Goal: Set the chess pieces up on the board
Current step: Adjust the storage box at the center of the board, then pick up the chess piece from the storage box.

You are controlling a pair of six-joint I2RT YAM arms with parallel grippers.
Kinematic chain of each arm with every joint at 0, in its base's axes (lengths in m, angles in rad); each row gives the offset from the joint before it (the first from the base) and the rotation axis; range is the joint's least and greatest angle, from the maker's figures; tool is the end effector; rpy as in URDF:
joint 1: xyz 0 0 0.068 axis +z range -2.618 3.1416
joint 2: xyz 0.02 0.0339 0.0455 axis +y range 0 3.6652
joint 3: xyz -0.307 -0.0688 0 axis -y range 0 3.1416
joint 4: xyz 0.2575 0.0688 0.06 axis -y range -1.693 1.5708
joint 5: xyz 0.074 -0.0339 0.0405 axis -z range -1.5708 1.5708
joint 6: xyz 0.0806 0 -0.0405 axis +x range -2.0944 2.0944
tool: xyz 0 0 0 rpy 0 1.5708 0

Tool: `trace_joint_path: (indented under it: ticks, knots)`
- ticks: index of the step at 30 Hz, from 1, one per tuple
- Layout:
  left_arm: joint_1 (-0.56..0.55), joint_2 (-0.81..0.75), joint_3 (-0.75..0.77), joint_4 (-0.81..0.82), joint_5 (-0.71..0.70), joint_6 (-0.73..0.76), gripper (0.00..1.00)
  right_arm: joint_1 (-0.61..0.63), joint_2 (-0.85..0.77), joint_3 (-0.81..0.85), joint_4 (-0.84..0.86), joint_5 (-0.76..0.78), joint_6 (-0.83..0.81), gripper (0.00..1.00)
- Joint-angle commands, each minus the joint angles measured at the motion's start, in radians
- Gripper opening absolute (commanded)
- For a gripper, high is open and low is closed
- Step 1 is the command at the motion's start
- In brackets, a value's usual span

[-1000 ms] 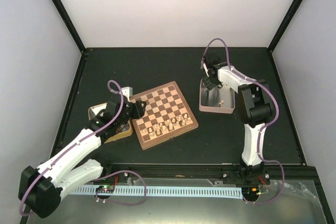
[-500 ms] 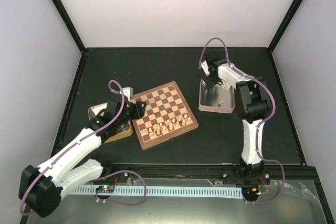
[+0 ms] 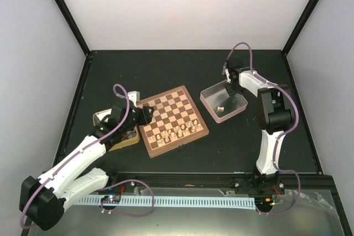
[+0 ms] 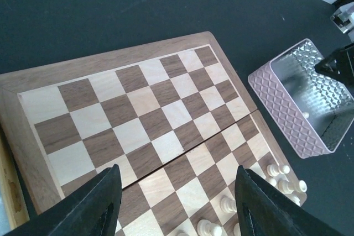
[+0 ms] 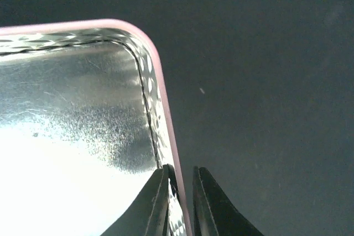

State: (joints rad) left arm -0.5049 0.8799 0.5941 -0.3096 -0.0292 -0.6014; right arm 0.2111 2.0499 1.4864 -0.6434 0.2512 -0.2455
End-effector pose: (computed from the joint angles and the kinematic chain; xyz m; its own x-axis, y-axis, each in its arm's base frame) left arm 0.1905 -0.1026 0.2484 -0.6663 -0.2779 -0.6919 0.1035 0.8845 -0.4549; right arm 0.4593 0.0779 0.1570 -0.8581 -0.4246 -0.2888 -0.3350 0.8891 -0.3118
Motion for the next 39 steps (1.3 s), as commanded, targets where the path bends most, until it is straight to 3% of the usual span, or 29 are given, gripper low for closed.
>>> trace_joint_path:
  ticks: [1,7,15,19,25,29,39]
  knots:
    - [0.005,0.019,0.058,-0.016,0.05,0.01,0.57,-0.019,-0.057,-0.084,-0.001,0.07,0.171,0.12]
    - [0.005,0.031,0.055,-0.006,0.084,-0.006,0.56,-0.02,-0.107,-0.147,-0.047,0.086,0.388,0.12]
    - [0.005,0.022,0.05,-0.003,0.081,-0.008,0.56,-0.004,-0.254,-0.15,-0.102,0.001,0.434,0.44]
    - [0.005,0.026,0.043,0.013,0.084,-0.009,0.56,0.056,-0.31,-0.187,-0.113,-0.063,0.412,0.54]
    - [0.005,0.035,0.045,0.018,0.082,0.0,0.56,0.101,-0.27,-0.239,-0.11,-0.225,0.375,0.58]
    - [0.005,0.036,0.039,0.021,0.077,0.005,0.56,0.106,-0.226,-0.241,-0.121,-0.258,0.354,0.63]
    - [0.007,0.049,0.036,0.041,0.072,0.005,0.57,0.121,-0.177,-0.228,-0.145,-0.311,0.313,0.64]
